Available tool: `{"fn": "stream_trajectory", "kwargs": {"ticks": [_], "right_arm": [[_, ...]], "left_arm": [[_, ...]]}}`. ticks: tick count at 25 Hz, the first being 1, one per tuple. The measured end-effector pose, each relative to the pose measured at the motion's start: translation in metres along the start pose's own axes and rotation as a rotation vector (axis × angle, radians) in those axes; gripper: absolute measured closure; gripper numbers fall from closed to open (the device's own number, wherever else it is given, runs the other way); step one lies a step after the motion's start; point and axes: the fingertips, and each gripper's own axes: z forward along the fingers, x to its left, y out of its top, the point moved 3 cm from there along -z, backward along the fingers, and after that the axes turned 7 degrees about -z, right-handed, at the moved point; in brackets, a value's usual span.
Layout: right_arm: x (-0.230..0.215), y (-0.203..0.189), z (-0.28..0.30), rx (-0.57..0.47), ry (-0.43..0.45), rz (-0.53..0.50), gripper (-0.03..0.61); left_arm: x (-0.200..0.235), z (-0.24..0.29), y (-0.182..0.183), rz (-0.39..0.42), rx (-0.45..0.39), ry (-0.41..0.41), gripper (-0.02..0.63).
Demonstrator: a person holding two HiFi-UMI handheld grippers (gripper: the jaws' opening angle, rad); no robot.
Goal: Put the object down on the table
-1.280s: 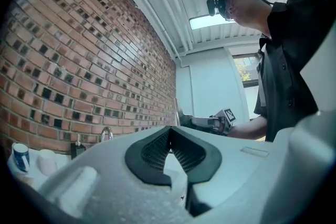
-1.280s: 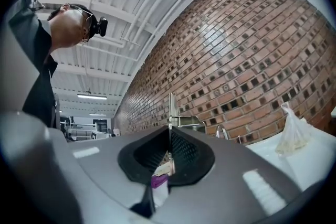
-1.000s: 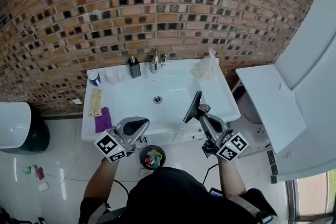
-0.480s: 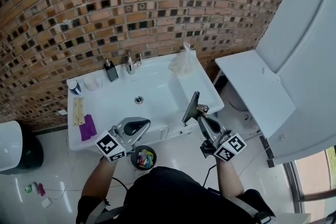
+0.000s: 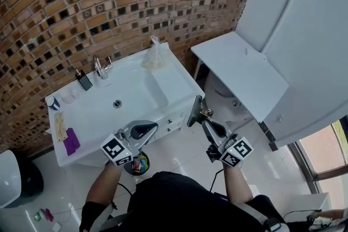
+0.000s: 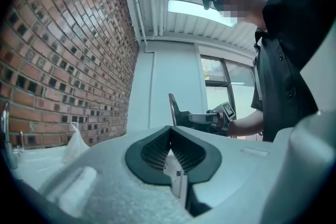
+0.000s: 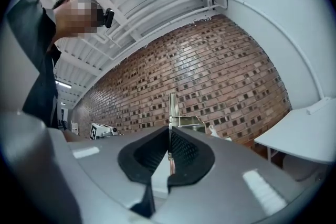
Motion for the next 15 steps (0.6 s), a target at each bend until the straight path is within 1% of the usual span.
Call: {"fn": "stream_trajectory", "kwargs": {"ticks": [3,6,8,10,12,15], "right_arm": [[-0.011,0.003,-0.035,0.004,-0.058,-0.009,0.571],[-0.024,0.005,-0.062,0.001,-0.113,-0.007,0.571],[-0.026,0.003,-0.079,-0.011,-0.168,-0.001,0.571],[-0.024,0.003,-0.094,-0.030,-0.226,-0.002,0.571],[-0.026,0.008,-0.102,-0.051,-0.274,-0.007,0.571],[-0.022,0.017,-0.111,-0.087,-0.350,-0.001,0.571]], "left_arm": [[-0.011,0.025,-0.006,-0.045,-0.016,-0.038,0.615],[-0.020,0.049,-0.013,-0.065,-0.015,-0.070,0.615],[-0.029,0.065,-0.020,-0.064,0.023,-0.145,0.615],[-0.039,0.080,-0.023,-0.044,0.060,-0.233,0.615],[-0.042,0.092,-0.021,-0.034,0.055,-0.280,0.615],[-0.041,0.104,-0.014,-0.070,0.033,-0.332,0.615]]}}
